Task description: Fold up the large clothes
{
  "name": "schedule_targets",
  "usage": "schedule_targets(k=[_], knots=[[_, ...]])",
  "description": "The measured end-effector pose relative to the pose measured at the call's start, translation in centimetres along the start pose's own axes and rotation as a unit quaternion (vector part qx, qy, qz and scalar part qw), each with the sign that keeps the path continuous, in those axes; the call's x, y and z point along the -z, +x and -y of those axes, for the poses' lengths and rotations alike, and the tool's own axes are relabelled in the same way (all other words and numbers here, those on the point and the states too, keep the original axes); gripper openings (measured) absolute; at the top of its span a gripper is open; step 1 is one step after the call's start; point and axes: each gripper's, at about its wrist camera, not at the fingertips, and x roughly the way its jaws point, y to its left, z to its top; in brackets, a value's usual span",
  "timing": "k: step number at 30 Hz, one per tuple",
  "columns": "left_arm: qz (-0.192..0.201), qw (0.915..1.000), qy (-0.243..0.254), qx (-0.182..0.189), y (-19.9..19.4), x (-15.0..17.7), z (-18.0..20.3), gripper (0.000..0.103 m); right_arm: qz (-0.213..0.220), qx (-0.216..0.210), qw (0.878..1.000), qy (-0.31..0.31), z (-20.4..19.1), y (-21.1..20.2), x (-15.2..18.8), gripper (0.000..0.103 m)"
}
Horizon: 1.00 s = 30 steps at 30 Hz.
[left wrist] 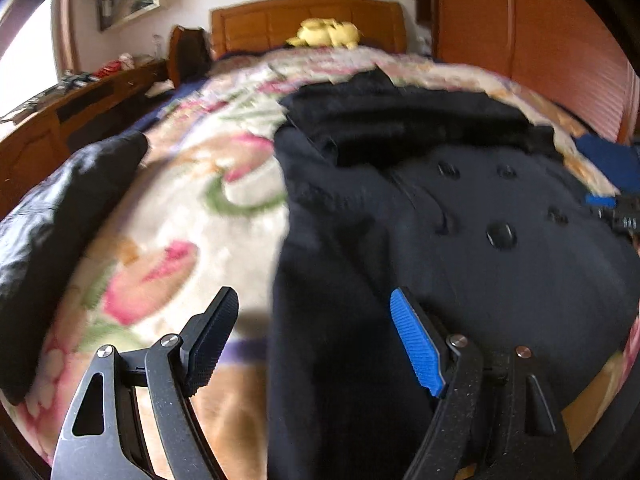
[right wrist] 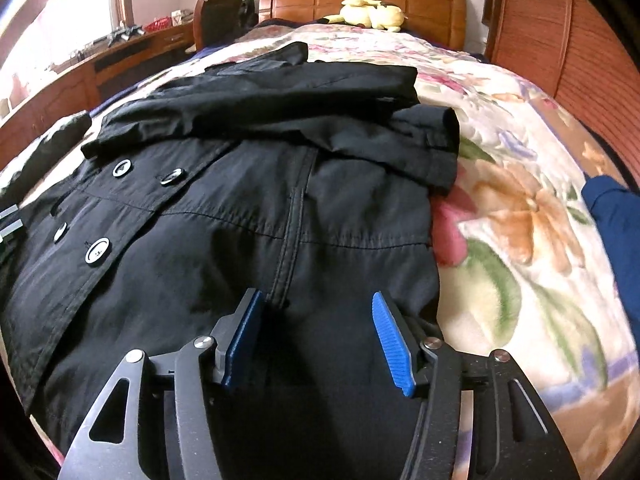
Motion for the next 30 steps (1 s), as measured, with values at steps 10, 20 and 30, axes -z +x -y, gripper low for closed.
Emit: schedule_targets(k=[10,20,30], knots=[[0.004,1.0000,-0.005,0.004,-0.4,0.7,0.3,0.080,0.009,0.008,1.000,-0.003,-0.1,-0.4,0.4,0.059],[0.021,0.9994,-0.026,0.002,-2.3,1.1,-1.0,0.080,0.017,0.041,0.999,-0.011,0.5,-4.9,2.9,0.059],[0.043,0.9970,-0.058,0.028,-4.7,1.4,-3.3,0.056,0.012,0.040,0.999,0.000,2.1,-8.6,6.0,0.059]])
